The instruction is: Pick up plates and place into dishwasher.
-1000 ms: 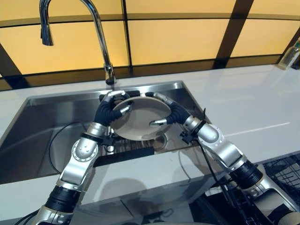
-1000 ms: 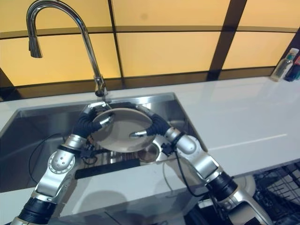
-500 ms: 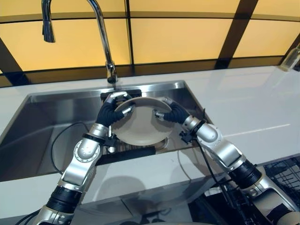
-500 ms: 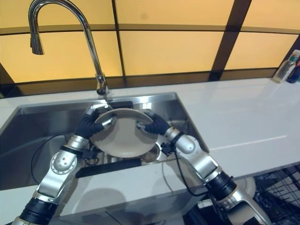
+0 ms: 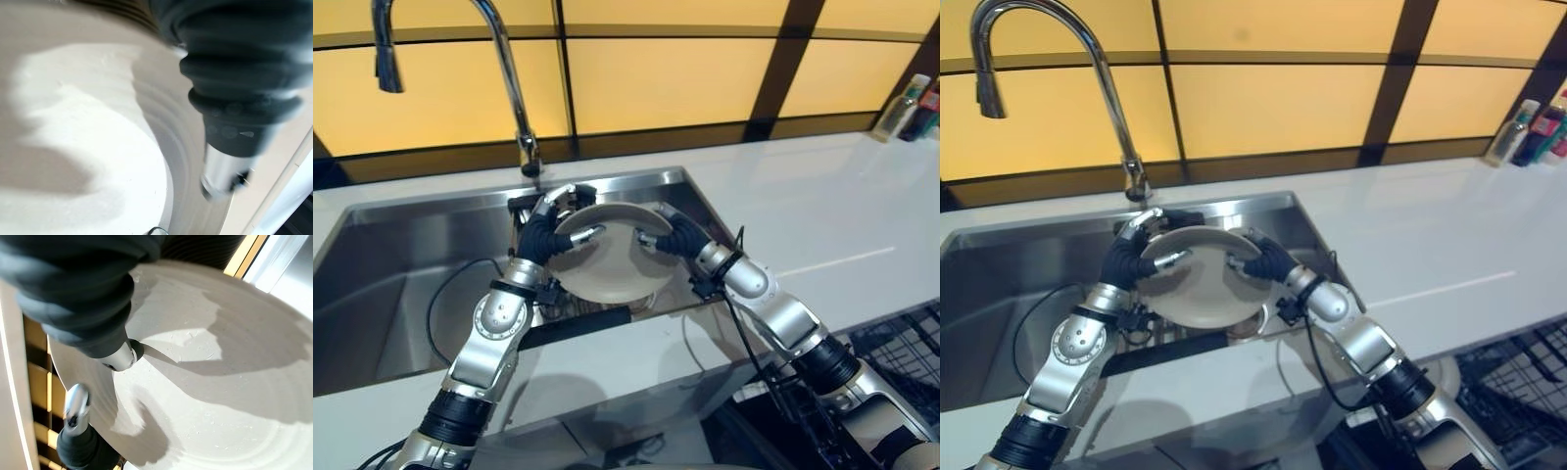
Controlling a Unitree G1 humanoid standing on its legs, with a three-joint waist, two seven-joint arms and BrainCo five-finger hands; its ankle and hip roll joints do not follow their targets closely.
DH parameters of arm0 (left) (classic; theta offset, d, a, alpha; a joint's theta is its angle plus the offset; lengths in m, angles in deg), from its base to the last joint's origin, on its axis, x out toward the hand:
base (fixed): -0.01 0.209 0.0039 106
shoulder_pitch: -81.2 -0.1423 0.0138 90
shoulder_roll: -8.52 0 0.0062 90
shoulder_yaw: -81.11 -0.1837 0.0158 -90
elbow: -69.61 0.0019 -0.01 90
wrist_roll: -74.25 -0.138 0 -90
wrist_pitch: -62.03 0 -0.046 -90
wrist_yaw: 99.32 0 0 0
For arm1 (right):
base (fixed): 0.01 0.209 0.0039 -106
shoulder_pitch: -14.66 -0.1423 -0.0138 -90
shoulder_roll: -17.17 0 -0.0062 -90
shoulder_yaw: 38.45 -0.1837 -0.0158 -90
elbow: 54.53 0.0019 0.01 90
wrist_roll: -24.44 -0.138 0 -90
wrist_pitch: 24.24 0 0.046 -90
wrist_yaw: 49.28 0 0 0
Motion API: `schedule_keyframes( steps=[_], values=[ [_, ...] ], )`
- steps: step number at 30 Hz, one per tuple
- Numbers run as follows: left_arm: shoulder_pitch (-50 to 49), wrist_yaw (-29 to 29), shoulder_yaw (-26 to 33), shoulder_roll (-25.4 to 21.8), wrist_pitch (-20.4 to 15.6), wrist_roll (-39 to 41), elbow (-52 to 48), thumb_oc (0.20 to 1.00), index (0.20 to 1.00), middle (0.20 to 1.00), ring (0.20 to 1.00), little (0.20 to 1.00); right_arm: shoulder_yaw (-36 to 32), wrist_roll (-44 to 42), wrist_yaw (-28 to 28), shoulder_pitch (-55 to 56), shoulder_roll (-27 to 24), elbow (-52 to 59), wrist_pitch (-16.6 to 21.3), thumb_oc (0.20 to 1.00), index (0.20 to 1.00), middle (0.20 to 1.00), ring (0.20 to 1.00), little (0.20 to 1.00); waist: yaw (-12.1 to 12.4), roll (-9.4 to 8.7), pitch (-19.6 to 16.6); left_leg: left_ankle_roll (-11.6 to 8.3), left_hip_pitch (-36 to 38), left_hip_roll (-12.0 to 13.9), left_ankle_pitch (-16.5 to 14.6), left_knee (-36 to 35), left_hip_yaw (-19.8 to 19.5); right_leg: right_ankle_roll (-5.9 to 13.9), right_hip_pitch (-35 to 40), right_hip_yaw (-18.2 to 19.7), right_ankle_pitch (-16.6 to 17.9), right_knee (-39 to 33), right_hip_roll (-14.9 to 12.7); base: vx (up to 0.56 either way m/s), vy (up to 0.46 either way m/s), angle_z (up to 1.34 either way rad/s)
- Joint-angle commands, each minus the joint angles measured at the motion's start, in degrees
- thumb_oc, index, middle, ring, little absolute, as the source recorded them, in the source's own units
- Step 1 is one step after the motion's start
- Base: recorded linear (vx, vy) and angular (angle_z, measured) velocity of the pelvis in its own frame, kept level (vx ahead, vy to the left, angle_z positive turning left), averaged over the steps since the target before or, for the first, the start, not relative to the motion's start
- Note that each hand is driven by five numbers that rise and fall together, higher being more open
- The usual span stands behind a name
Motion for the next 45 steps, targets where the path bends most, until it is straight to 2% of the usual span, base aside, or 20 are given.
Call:
schedule_keyframes(
  steps=[1, 8, 12, 14, 17, 20, 22, 24, 27, 32, 38, 45],
  values=[
    [2.86, 1.69, 2.7, 1.1, -2.39, 2.04, 1.5, 1.0, 1.0, 1.0, 1.0, 1.0, -6.0, 0.78, -2.66, 0.9, -2.08, 6.58, 4.01, 0.2, 0.2, 0.2, 0.2, 0.2, -2.43, -0.64, -2.96, 1.33, -5.2, -3.72, 0.45, 0.01, -0.51, 4.91, -2.27, 2.0, -3.21, 5.86, -0.29, -0.02, 0.041, -0.37],
    [3.09, 1.84, 3.04, 0.79, -2.2, 2.85, 2.24, 1.0, 1.0, 1.0, 1.0, 1.0, -10.51, 2.23, -4.14, 3.07, -5.15, 7.18, 5.26, 0.2, 0.2, 0.2, 0.2, 0.2, -4.94, -0.44, -2.77, 2.46, -5.08, -4.39, -1.31, 1.89, 1.86, 5.8, -3.87, 4.89, -2.35, 8.15, -0.69, 0.01, 0.064, -0.34],
    [3.0, 1.76, 2.77, 0.5, -1.77, 2.97, 2.63, 1.0, 1.0, 1.0, 1.0, 1.0, -14.67, 3.55, -4.62, 5.85, -7.11, 7.48, 5.92, 0.2, 0.2, 0.2, 0.2, 0.2, -6.91, -0.22, -2.56, 3.32, -5.01, -4.67, -2.06, 2.58, 3.05, 6.75, -6.45, 6.29, -1.71, 13.22, -0.91, 0.04, 0.078, -0.28],
    [2.44, 2.14, 3.15, -0.14, -1.65, 3.07, 2.5, 1.0, 1.0, 1.0, 1.0, 1.0, -16.72, 3.28, -4.32, 7.45, -7.82, 7.89, 6.52, 0.2, 0.2, 0.2, 0.2, 0.2, -7.19, -0.26, -2.05, 3.59, -5.03, -4.71, -2.35, 3.12, 3.96, 7.28, -7.97, 4.86, -1.25, 16.46, -1.47, 0.04, 0.031, -0.38],
    [1.35, 2.69, 4.83, -0.75, -1.21, 3.07, 2.23, 1.0, 1.0, 1.0, 1.0, 1.0, -18.0, 3.28, -5.21, 8.2, -7.49, 6.86, 7.77, 0.2, 0.2, 0.2, 0.2, 0.2, -6.16, -0.34, -1.08, 3.75, -4.56, -4.1, -2.94, 3.67, 6.21, 8.41, -9.58, 1.36, 0.85, 19.64, -4.71, 0.03, -0.043, -0.62],
    [0.65, 2.06, 6.5, -1.84, -0.64, 3.57, 2.46, 1.0, 1.0, 1.0, 1.0, 1.0, -19.9, 6.23, -7.29, 10.11, -7.23, 6.6, 8.63, 0.2, 0.2, 0.2, 0.2, 0.2, -6.08, -0.32, -0.77, 3.57, -4.48, -3.42, -3.37, 4.36, 6.75, 8.67, -8.78, 2.58, 2.63, 15.98, -6.69, 0.06, -0.146, -0.63],
    [0.79, 2.04, 6.97, -2.75, -0.36, 3.6, 3.02, 1.0, 1.0, 1.0, 1.0, 1.0, -20.82, 6.96, -9.02, 10.63, -7.57, 6.39, 8.66, 0.2, 0.2, 0.2, 0.2, 0.2, -6.14, -0.49, -1.04, 2.9, -4.24, -2.37, -4.35, 4.62, 7.51, 9.47, -8.19, 3.37, 4.88, 10.87, -8.56, 0.05, -0.217, -0.32],
    [0.83, 2.12, 7.75, -3.69, -0.01, 4.1, 3.55, 1.0, 1.0, 1.0, 1.0, 1.0, -21.82, 7.22, -10.32, 10.38, -7.62, 5.74, 8.21, 0.2, 0.2, 0.2, 0.2, 0.2, -6.02, -0.53, -1.24, 2.28, -3.75, -1.23, -5.38, 4.79, 8.81, 10.21, -8.02, 2.72, 6.19, 7.88, -9.6, 0.07, -0.212, -0.42],
    [-0.59, 1.51, 9.65, -3.72, 0.4, 4.43, 3.84, 1.0, 1.0, 1.0, 1.0, 1.0, -23.76, 9.05, -12.94, 10.86, -7.95, 4.67, 7.26, 0.2, 0.2, 0.2, 0.2, 0.2, -5.46, -0.3, -2.03, 1.34, -3.87, 0.32, -5.72, 4.92, 10.1, 10.27, -6.2, 1.29, 3.8, 4.02, -9.29, 0.08, -0.223, -0.41],
    [-5.1, -0.76, 12.82, -2.76, 2.49, 5.52, 2.25, 1.0, 1.0, 1.0, 1.0, 1.0, -28.37, 9.55, -14.25, 15.22, -9.17, 5.48, 6.11, 0.2, 0.2, 0.2, 0.2, 0.2, -5.94, -0.35, -2.94, 0.34, -4.6, 1.74, -5.51, 5.72, 11.51, 9.56, -5.34, 2.34, 1.95, 2.78, -8.07, 0.12, -0.185, -0.16],
    [-7.47, -1.82, 12.94, -2.82, 2.58, 5.38, 2.95, 1.0, 1.0, 1.0, 1.0, 1.0, -30.17, 8.59, -17.72, 18.05, -9.6, 3.09, 6.96, 0.2, 0.2, 0.2, 0.2, 0.2, -6.05, 0.06, -1.98, -1.2, -4.47, 3.7, -5.53, 5.64, 11.72, 8.63, -3.32, 1.77, 1.1, 0.92, -7.25, 0.08, -0.158, 0.0],
    [-9.12, -1.66, 13.63, -2.22, 1.75, 5.32, 3.14, 1.0, 1.0, 1.0, 1.0, 1.0, -30.62, 10.0, -20.09, 20.35, -7.73, 1.99, 8.54, 0.2, 0.2, 0.2, 0.2, 0.2, -6.21, 0.67, -3.06, -2.57, -3.41, 5.06, -4.51, 3.47, 12.64, 8.33, -1.76, 0.06, 0.67, -0.75, -7.33, 0.0, -0.036, 0.07]
  ],
)
